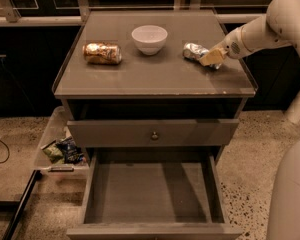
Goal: Place redbull can into middle drawer
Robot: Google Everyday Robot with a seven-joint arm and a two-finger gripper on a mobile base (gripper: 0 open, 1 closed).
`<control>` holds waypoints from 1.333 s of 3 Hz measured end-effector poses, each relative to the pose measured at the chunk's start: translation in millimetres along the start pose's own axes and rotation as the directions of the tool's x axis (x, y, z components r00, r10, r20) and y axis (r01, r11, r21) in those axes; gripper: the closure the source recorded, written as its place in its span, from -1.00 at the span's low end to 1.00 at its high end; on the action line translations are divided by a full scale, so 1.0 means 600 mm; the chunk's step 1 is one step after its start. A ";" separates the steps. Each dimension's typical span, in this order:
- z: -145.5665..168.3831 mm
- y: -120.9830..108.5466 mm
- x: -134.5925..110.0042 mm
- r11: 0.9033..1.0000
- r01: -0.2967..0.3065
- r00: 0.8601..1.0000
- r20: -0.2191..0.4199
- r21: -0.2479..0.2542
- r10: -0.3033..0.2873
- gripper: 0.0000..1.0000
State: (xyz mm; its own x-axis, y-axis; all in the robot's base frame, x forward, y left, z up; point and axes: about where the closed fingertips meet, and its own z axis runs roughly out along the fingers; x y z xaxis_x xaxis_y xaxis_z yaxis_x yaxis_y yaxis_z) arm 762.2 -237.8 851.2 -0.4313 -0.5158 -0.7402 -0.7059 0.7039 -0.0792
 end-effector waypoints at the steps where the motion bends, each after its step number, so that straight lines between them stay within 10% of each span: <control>1: 0.002 0.003 -0.001 1.000 0.005 1.000 -0.003 -0.006 -0.005 0.79; 4: -0.091 0.054 -0.039 0.992 0.105 0.991 0.087 -0.067 -0.099 1.00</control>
Offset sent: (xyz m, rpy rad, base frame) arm -0.0216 0.0067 0.0273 0.0064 -0.0152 0.0683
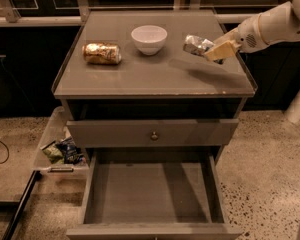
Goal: Place redbull can into middle drawer
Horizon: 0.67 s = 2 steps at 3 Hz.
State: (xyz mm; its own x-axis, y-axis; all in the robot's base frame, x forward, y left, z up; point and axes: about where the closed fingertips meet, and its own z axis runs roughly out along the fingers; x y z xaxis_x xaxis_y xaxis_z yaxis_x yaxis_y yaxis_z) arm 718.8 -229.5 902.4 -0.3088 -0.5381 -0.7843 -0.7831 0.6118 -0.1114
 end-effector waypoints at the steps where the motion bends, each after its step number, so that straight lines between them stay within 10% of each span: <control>1: -0.054 0.024 0.022 0.998 0.068 0.998 -0.003 0.005 -0.068 1.00; 2: -0.108 0.070 0.067 0.988 0.155 0.986 -0.054 -0.001 -0.155 1.00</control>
Offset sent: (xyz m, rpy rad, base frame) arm -0.1498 -0.0583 -0.0058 -0.2503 -0.0723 0.1471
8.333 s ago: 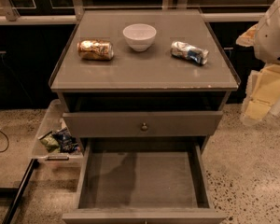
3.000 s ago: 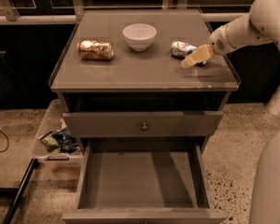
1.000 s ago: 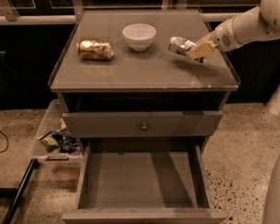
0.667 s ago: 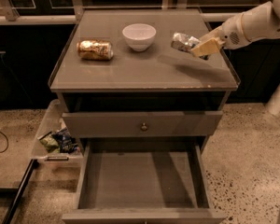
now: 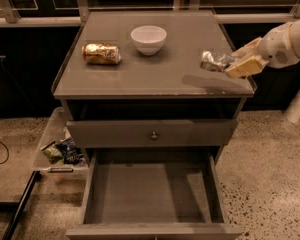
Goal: Place redbull can into middle drawer
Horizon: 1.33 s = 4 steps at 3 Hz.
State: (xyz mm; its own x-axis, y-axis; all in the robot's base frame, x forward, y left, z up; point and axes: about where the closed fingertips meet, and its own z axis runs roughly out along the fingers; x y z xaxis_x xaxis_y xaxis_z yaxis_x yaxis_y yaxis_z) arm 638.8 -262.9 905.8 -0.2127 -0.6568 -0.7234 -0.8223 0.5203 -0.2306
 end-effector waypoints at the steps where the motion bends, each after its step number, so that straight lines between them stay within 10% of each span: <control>1: -0.036 0.056 0.034 0.999 0.049 0.998 -0.025 -0.016 -0.049 1.00; 4: -0.023 0.170 0.150 0.994 -0.011 0.999 -0.053 -0.106 0.006 1.00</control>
Offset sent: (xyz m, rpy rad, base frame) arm -0.1344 -0.0194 -0.0758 -0.0705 0.0760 0.0995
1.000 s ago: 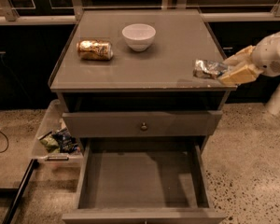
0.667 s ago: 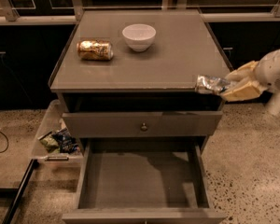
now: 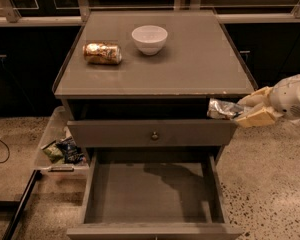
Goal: Place redbull can into middle drawer
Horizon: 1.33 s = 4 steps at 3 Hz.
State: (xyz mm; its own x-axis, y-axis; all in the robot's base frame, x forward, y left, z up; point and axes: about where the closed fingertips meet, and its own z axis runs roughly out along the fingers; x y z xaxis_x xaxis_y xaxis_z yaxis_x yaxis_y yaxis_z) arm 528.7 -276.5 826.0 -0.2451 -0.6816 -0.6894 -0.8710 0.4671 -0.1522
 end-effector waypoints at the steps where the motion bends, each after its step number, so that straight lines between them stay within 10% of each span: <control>1: 0.065 0.033 0.037 0.997 -0.049 0.999 -0.004 -0.059 0.048 1.00; 4: 0.308 0.122 0.205 0.985 -0.126 0.992 -0.011 -0.118 0.126 1.00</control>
Offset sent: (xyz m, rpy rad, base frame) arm -0.0297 0.0457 -0.2140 0.0581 0.2572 -0.0354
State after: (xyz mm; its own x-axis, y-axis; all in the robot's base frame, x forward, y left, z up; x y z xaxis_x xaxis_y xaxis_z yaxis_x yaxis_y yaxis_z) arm 513.5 -222.0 598.9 -0.3572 -0.6233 -0.6956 -0.8772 0.4797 0.0205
